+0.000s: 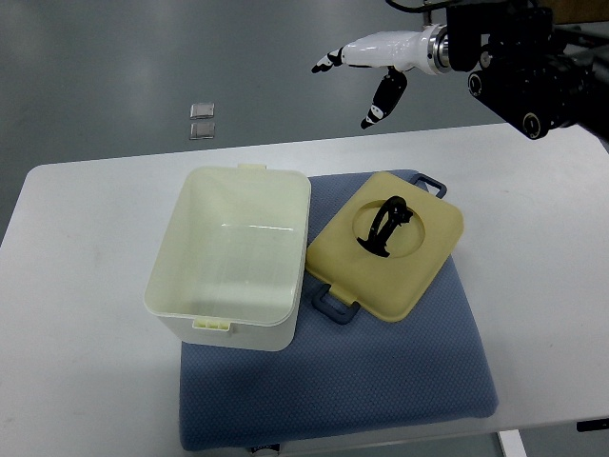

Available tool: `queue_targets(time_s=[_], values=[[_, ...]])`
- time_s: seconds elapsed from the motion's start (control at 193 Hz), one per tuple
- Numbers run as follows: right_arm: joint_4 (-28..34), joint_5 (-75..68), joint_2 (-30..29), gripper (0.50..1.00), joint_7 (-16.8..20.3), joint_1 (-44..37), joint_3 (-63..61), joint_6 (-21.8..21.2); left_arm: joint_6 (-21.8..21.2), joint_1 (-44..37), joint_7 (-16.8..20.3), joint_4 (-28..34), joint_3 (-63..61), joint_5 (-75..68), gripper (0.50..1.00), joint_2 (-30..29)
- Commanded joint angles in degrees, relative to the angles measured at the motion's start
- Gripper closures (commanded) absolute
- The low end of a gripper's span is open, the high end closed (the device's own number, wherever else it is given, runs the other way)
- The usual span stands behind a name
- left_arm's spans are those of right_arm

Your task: Open white storage box with right hand

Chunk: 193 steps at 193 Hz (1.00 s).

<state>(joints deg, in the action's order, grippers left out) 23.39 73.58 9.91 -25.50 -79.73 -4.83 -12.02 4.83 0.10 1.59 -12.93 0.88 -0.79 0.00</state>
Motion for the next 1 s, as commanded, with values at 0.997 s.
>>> queue_targets(time_s=[0.997], values=[[-1.1,-89.8,-5.9,0.570,1.1,32.8,-37.1,-18.3,0.1,0.0,-0.1,-0.2,-0.1,-0.2,0.500,0.0]])
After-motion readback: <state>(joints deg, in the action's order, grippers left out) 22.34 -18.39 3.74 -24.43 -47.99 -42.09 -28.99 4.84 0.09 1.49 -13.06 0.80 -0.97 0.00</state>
